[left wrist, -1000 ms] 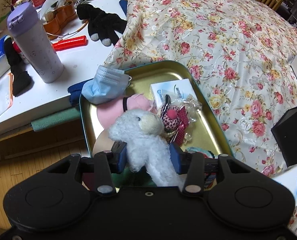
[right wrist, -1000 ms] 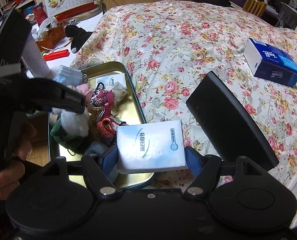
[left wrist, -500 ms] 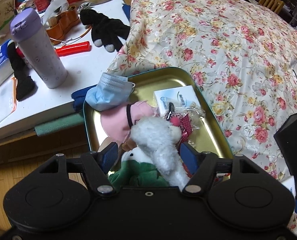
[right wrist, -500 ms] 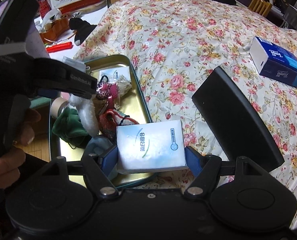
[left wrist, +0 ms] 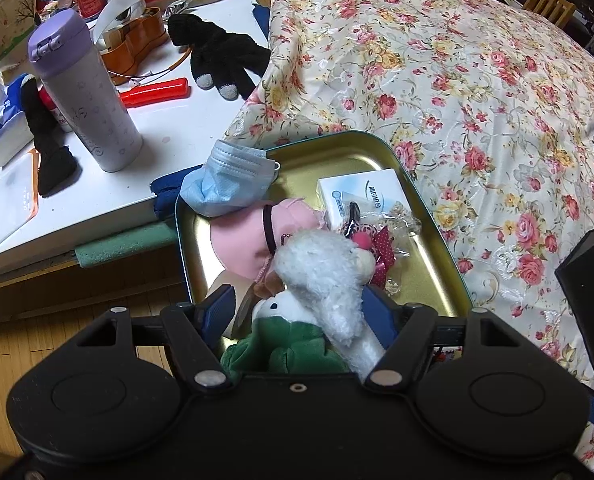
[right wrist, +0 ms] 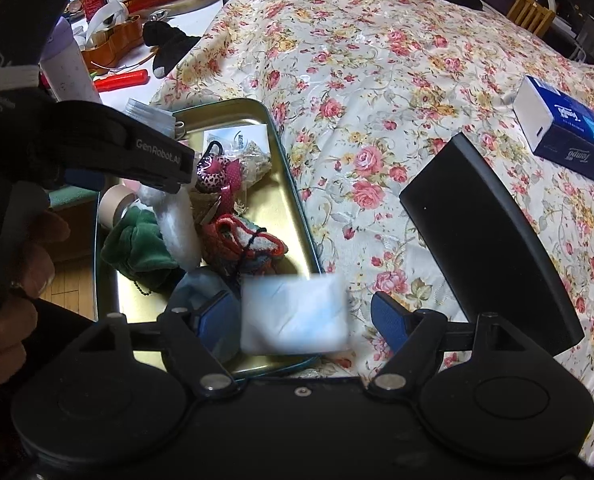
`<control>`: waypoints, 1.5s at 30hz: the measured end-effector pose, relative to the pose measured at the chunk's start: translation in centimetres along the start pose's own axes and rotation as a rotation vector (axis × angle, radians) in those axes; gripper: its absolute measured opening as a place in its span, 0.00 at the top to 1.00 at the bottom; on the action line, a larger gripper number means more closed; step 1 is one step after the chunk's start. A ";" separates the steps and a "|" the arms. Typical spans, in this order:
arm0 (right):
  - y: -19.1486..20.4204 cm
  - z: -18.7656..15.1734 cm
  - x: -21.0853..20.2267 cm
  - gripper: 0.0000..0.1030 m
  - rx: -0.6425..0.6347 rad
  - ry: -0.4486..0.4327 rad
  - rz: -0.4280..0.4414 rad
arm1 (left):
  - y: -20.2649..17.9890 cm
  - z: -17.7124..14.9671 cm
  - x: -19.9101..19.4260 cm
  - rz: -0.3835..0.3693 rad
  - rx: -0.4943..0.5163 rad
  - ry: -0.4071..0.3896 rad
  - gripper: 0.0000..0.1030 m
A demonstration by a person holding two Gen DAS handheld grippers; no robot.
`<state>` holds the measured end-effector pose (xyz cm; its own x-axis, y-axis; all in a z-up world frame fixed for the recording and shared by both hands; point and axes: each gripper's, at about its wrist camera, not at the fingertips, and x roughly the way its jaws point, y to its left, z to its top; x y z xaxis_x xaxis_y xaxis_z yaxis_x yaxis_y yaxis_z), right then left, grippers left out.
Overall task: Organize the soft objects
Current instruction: 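Open the left tool over the tray while the right tool releases the tissue pack, then withdraw both open tools from the filled tray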
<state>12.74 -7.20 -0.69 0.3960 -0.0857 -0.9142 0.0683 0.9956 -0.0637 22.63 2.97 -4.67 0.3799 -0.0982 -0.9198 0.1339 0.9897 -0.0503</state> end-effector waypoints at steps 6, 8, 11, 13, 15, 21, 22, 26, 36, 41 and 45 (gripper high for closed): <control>-0.3 -0.3 0.1 0.27 0.005 0.008 -0.016 | -0.2 -0.1 0.0 0.005 0.015 0.001 0.35; -0.5 -0.4 0.2 0.27 0.011 0.014 -0.022 | -0.3 -0.1 0.0 0.007 0.021 0.001 0.35; -0.7 -0.5 0.4 0.27 0.024 0.030 -0.037 | -0.4 -0.2 0.0 0.015 0.035 0.000 0.35; -0.9 -0.6 0.4 0.27 0.035 0.039 -0.047 | -0.5 -0.4 0.0 0.021 0.043 -0.001 0.35; -1.1 -0.8 0.4 0.27 0.046 0.048 -0.054 | -0.6 -0.6 0.0 0.028 0.052 -0.001 0.35; -1.6 -1.2 0.2 0.28 0.082 0.064 -0.079 | -0.8 -1.4 0.0 0.064 0.076 -0.011 0.30; -1.7 -1.3 0.1 0.28 0.087 0.067 -0.082 | -0.9 -1.5 -0.1 0.067 0.078 -0.011 0.30; -1.9 -1.9 -0.2 0.28 0.098 0.069 -0.097 | -0.6 -2.3 -0.5 0.059 0.062 -0.004 0.30; -2.7 -3.1 -1.0 0.28 0.120 0.067 -0.107 | -1.2 -4.7 -4.0 0.073 0.042 -0.037 0.30; -3.3 -3.5 -1.8 0.28 0.137 0.054 -0.102 | -1.5 -6.2 -5.7 0.078 0.027 -0.047 0.28; -3.7 -4.1 -2.3 0.28 0.147 0.046 -0.101 | -1.9 -7.3 -6.8 0.087 0.024 -0.053 0.26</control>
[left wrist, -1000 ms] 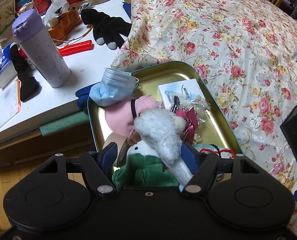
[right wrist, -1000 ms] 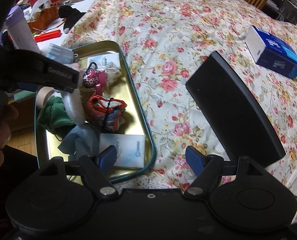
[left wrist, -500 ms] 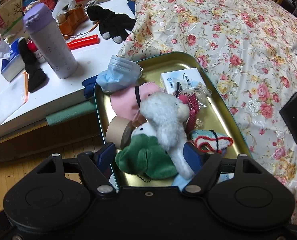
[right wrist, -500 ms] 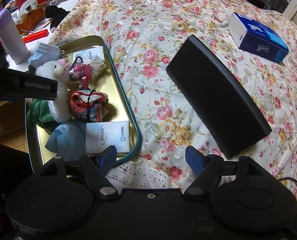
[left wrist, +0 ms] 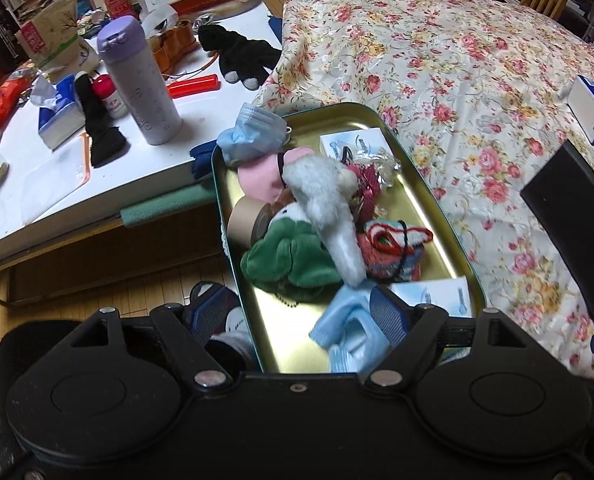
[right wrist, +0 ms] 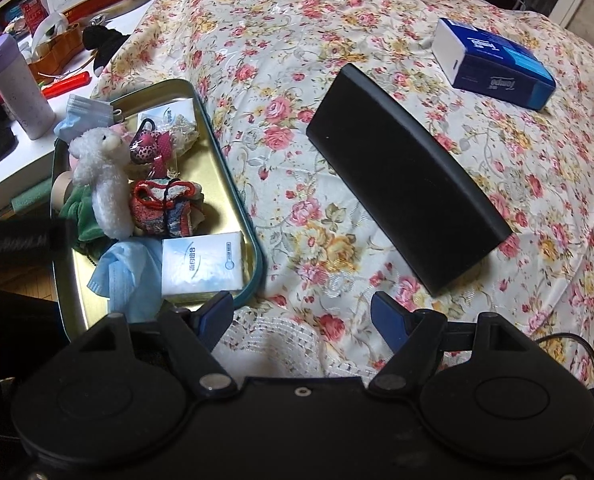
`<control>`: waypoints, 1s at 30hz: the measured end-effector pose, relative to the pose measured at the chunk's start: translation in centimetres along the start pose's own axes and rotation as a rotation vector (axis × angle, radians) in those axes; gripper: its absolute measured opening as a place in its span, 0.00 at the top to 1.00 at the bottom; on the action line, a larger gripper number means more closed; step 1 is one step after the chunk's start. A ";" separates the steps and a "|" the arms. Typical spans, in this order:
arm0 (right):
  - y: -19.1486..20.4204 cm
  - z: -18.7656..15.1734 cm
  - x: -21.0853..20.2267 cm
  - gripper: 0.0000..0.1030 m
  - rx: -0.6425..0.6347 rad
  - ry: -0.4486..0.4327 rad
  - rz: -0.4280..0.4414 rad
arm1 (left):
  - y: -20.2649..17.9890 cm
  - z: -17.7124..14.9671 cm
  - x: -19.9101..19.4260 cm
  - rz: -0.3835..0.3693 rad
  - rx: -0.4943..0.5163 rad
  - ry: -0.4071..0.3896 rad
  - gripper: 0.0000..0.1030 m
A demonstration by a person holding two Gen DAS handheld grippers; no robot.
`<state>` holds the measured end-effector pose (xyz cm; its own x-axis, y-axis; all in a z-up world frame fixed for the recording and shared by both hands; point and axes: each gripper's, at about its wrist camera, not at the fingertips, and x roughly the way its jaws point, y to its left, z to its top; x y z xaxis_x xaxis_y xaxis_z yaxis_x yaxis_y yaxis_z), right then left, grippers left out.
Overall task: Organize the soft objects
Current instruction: 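Withdraw both open tools from the filled tray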
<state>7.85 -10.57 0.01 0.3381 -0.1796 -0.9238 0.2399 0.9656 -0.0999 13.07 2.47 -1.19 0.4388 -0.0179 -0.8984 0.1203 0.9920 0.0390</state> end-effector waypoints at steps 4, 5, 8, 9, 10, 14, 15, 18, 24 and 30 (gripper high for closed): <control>-0.7 -0.4 -0.2 0.28 0.014 -0.001 -0.002 | -0.4 -1.0 -0.8 0.002 -0.002 0.009 0.24; -0.9 -0.5 -0.2 0.28 0.020 -0.001 -0.002 | -0.5 -1.3 -0.9 0.006 0.002 0.012 0.24; -1.6 -0.6 -0.4 0.28 0.035 -0.003 0.002 | -0.9 -2.1 -1.2 0.013 0.009 0.022 0.24; -1.8 -0.7 -0.5 0.28 0.040 -0.005 0.000 | -1.0 -2.4 -1.3 0.013 0.008 0.028 0.24; -2.0 -0.7 -0.5 0.28 0.045 -0.006 -0.003 | -1.1 -2.7 -1.3 0.011 0.010 0.034 0.24; -2.6 -0.8 -0.7 0.27 0.064 -0.009 -0.002 | -1.5 -3.5 -1.6 0.011 0.023 0.046 0.24; -2.7 -0.8 -0.8 0.27 0.067 -0.010 -0.003 | -1.6 -3.6 -1.7 0.011 0.026 0.048 0.24; -3.0 -0.8 -0.9 0.27 0.073 -0.013 -0.002 | -1.9 -3.8 -1.8 0.011 0.036 0.051 0.24; -3.2 -0.8 -0.9 0.27 0.077 -0.016 -0.003 | -2.6 -4.2 -1.9 0.026 0.063 0.050 0.23; -3.2 -0.7 -0.7 0.27 0.076 -0.010 -0.004 | -3.0 -4.5 -1.7 0.029 0.076 0.060 0.23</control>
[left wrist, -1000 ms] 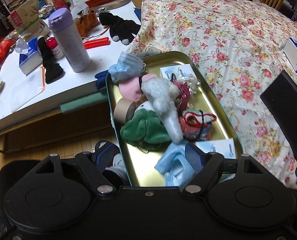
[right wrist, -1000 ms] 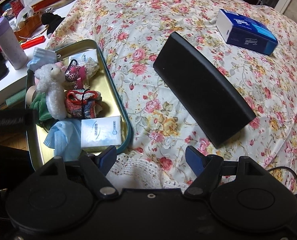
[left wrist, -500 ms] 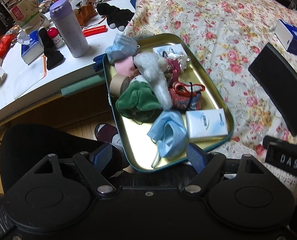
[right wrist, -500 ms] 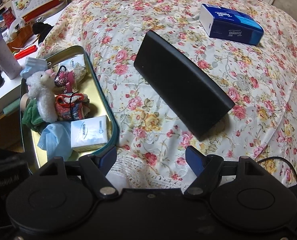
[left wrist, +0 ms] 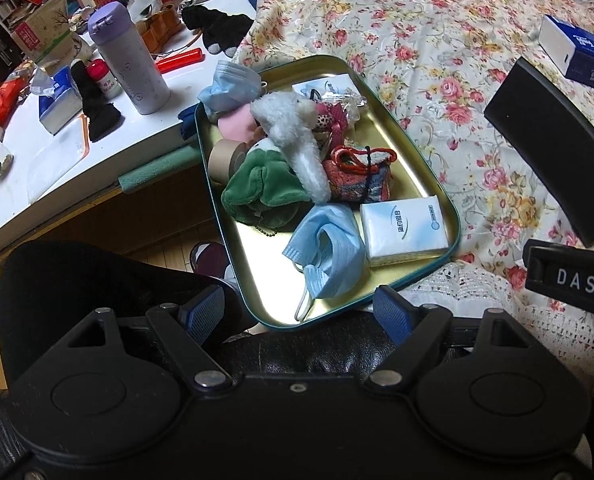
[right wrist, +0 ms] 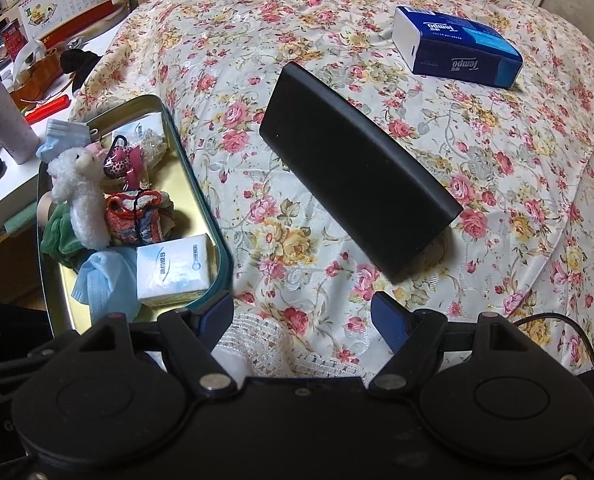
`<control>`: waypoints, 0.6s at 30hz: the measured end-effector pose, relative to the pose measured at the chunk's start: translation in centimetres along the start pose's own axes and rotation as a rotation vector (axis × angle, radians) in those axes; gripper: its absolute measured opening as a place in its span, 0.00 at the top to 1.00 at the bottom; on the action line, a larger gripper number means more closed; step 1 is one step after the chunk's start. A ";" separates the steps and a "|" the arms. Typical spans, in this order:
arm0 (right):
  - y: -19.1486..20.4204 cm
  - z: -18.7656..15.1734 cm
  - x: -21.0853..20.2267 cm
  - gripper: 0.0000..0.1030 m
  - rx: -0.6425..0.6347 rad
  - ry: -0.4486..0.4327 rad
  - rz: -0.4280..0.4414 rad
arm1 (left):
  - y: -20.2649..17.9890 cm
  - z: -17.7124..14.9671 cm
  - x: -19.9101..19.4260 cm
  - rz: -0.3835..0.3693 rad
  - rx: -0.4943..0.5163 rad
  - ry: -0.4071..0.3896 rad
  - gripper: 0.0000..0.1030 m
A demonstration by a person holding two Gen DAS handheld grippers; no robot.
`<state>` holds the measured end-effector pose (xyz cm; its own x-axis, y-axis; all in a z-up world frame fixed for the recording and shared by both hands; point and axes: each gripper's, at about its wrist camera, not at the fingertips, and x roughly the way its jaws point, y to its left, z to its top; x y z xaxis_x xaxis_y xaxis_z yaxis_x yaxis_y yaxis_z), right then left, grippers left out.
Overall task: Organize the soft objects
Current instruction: 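Withdraw both open tools from the filled tray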
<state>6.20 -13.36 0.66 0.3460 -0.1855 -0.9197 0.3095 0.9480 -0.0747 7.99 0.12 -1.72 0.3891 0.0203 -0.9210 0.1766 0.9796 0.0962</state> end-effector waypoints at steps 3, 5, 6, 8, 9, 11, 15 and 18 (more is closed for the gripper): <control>0.0 0.0 0.0 0.27 -0.002 0.001 0.002 | -0.2 0.0 0.1 -0.002 0.002 0.005 0.23; 0.0 0.0 0.1 0.27 -0.003 0.001 0.003 | -0.2 0.0 0.1 -0.003 0.004 0.007 0.23; 0.0 0.0 0.1 0.27 -0.003 0.001 0.003 | -0.2 0.0 0.1 -0.004 0.004 0.008 0.23; 0.0 0.0 0.1 0.27 -0.003 0.001 0.003 | -0.3 0.1 0.1 -0.007 0.002 0.009 0.23; 0.1 0.0 0.1 0.27 -0.003 0.001 0.003 | -0.3 0.1 0.1 -0.009 0.000 0.010 0.23; 0.1 0.0 0.1 0.27 -0.002 0.002 0.004 | -0.3 0.1 0.1 -0.009 -0.002 0.011 0.23; 0.1 0.0 0.2 0.27 -0.002 0.004 0.005 | -0.3 0.0 0.1 -0.009 -0.003 0.014 0.23; 0.1 -0.1 0.3 0.27 -0.004 0.005 0.007 | -0.3 -0.1 0.2 -0.015 -0.007 0.019 0.23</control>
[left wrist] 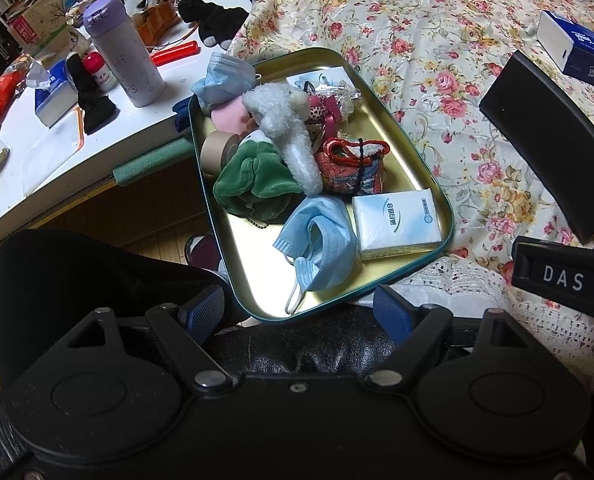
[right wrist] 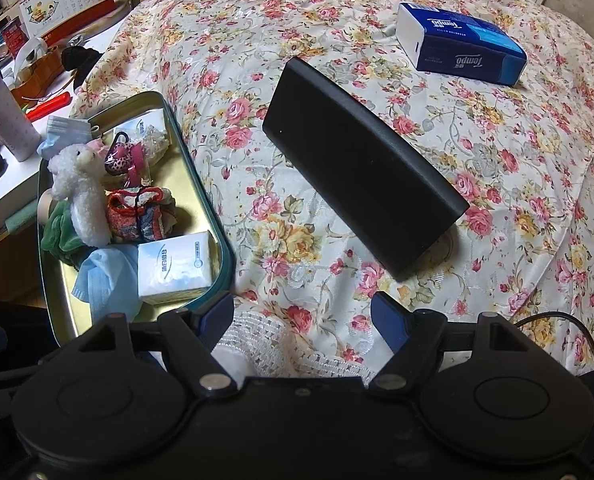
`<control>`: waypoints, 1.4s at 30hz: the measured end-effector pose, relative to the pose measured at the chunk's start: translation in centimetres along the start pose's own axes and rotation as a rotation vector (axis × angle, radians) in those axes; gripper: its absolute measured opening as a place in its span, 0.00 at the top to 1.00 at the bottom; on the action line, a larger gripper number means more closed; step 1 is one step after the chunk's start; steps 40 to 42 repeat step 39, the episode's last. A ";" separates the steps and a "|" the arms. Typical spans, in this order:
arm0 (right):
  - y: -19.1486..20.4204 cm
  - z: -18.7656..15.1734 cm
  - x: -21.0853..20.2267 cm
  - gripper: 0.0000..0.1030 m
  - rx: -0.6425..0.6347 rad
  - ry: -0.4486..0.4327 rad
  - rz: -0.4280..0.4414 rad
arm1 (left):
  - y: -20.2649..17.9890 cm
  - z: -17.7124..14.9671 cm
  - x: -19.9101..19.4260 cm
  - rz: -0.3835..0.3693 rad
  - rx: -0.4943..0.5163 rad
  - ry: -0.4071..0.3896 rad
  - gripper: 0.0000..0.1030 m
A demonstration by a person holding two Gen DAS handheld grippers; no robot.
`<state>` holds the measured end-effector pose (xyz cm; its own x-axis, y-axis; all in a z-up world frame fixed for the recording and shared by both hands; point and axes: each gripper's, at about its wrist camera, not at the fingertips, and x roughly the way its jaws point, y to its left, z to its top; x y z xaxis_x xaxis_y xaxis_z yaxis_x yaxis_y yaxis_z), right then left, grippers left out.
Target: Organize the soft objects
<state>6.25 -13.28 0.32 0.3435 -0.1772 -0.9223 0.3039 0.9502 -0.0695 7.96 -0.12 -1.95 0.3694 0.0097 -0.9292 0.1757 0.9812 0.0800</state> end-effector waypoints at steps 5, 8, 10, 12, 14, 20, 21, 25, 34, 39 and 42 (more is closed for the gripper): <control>0.1 0.0 0.0 0.27 -0.005 0.001 0.003 | 0.0 -0.1 0.1 0.004 -0.003 0.002 0.23; 0.1 -0.1 0.0 0.27 -0.006 0.002 0.004 | 0.0 -0.1 0.1 0.004 -0.004 0.004 0.23; 0.1 -0.1 0.0 0.27 -0.007 0.001 0.003 | 0.0 -0.1 0.2 0.003 -0.005 0.005 0.23; 0.1 -0.1 0.0 0.27 -0.006 0.001 0.003 | 0.1 -0.1 0.2 0.003 -0.004 0.005 0.23; 0.1 -0.1 0.0 0.27 -0.006 0.001 0.003 | 0.1 0.0 0.2 0.003 -0.004 0.006 0.23; 0.1 -0.1 0.0 0.27 -0.006 0.000 0.002 | -0.1 -0.2 0.1 0.001 -0.002 0.005 0.23; 0.1 -0.1 0.0 0.27 -0.006 0.000 0.003 | -0.1 -0.2 0.1 0.000 -0.001 0.005 0.23; 0.1 -0.1 -0.1 0.27 -0.007 0.000 0.003 | -0.1 -0.2 0.1 -0.003 -0.002 0.008 0.23; 0.1 -0.1 -0.1 0.27 -0.008 0.003 0.004 | 0.0 -0.2 0.3 -0.009 -0.007 0.014 0.23; 0.1 -0.1 -0.1 0.27 -0.008 0.002 0.004 | 0.1 -0.1 0.3 -0.005 -0.012 0.014 0.23; 0.1 -0.1 -0.1 0.27 -0.008 0.002 0.004 | 0.1 -0.1 0.3 -0.005 -0.012 0.014 0.23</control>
